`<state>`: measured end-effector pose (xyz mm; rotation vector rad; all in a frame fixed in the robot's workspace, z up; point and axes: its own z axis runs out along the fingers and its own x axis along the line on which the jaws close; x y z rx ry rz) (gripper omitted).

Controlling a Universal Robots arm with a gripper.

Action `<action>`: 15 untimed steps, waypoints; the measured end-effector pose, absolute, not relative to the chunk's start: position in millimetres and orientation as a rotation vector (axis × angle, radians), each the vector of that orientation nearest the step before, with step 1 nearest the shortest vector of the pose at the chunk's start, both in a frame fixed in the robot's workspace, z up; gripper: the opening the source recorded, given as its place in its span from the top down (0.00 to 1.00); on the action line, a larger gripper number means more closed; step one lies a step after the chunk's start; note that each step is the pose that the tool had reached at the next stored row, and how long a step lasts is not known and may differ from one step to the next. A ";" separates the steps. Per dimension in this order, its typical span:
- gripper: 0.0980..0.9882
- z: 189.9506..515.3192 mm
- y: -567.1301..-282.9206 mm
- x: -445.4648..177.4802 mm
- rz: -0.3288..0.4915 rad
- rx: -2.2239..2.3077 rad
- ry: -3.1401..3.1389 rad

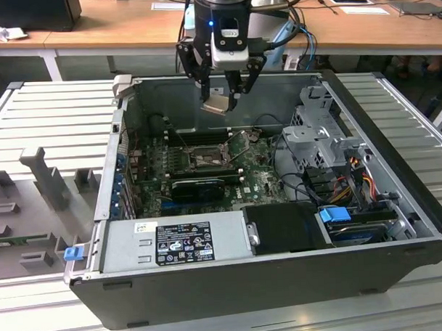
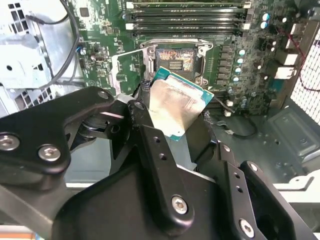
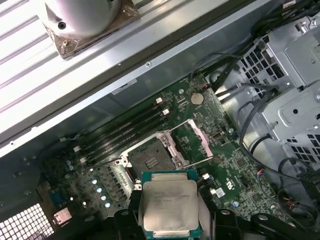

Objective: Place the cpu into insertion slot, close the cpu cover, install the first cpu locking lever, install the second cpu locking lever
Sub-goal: 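Place the cpu into insertion slot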

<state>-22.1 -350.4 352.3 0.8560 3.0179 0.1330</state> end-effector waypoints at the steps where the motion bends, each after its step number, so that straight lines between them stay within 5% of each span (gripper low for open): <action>1: 0.52 352.2 -350.4 -22.1 0.133 0.873 3.013; 15: 0.52 346.9 -350.4 -21.9 0.127 0.957 2.985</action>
